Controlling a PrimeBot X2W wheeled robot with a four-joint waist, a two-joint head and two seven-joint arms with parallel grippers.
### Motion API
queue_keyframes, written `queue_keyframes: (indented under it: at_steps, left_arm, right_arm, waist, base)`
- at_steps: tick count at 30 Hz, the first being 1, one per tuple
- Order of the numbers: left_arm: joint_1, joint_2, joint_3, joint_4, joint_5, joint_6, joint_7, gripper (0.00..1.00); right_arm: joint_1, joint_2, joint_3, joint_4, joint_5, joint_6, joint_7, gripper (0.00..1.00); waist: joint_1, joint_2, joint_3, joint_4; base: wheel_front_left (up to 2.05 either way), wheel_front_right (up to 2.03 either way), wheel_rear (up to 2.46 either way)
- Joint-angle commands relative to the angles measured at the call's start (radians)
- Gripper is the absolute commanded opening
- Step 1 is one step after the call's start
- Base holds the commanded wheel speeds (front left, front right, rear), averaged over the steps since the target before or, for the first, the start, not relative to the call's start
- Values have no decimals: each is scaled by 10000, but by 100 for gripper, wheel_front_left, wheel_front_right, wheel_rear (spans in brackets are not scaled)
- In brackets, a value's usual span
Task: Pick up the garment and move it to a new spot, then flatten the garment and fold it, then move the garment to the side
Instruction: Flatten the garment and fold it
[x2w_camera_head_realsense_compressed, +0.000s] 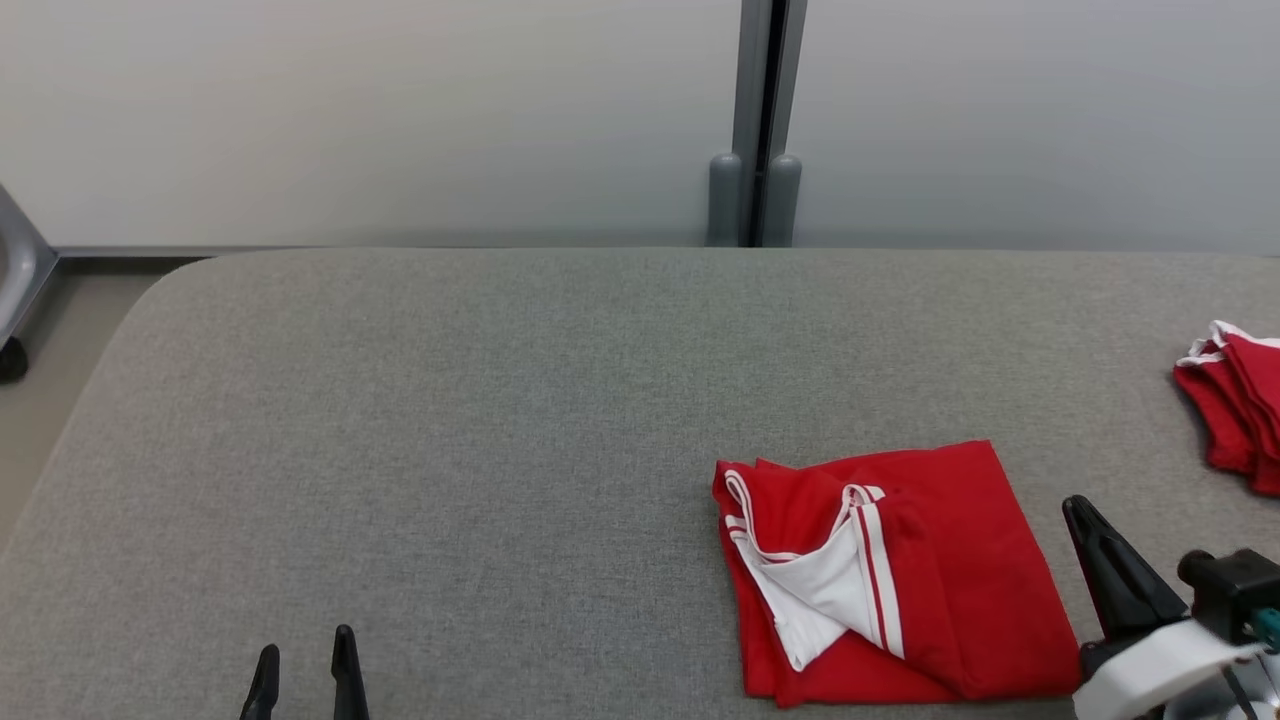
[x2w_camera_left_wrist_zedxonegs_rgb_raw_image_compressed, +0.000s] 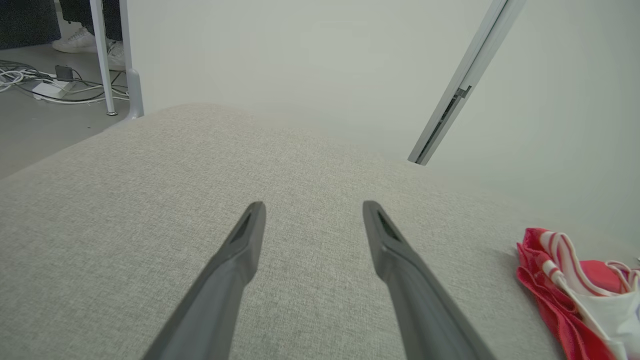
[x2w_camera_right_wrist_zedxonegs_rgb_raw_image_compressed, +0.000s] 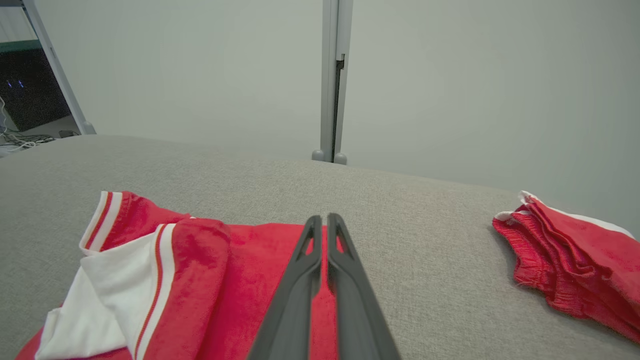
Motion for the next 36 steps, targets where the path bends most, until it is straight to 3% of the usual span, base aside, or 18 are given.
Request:
queue_keyframes:
  at_steps: [1, 9, 16, 21, 29, 36]
  left_arm:
    - [-217, 40, -8, -2, 81, -38, -42, 100]
    - [-767, 40, -95, 67, 127, -108, -42, 100]
    - [-876, 41, -210, 161, -55, 21, -42, 100]
    - [-726, 41, -223, 244, -100, 75, -42, 100]
    - [-428, 41, -233, 318, -244, 123, -42, 100]
    - [-56, 36, -87, 201, -308, 237, -43, 100]
  right_arm:
    - [-281, -118, 140, 224, 30, 2, 37, 0]
    - [-2436, -16, 1675, 2771, 289, 2, 83, 0]
    - [-2885, -135, 2846, 3430, 838, 2, -93, 0]
    - [-2532, -332, 3967, 2822, 1664, 2, -150, 0]
    - [-1459, -951, 5970, 715, 3098, 2, -146, 0]
    - [-1045, -1594, 7362, -21, 3980, 2, -140, 0]
  waist:
    - [0, 0, 254, 154]
    - [0, 0, 1100, 543]
    - [0, 0, 1132, 727]
    - [0, 0, 872, 767]
    - [0, 0, 177, 872]
    - [0, 0, -216, 687]
  base:
    - [0, 0, 0]
    - [0, 0, 0]
    - [0, 0, 0]
    - [0, 0, 0]
    - [0, 0, 0]
    - [0, 0, 0]
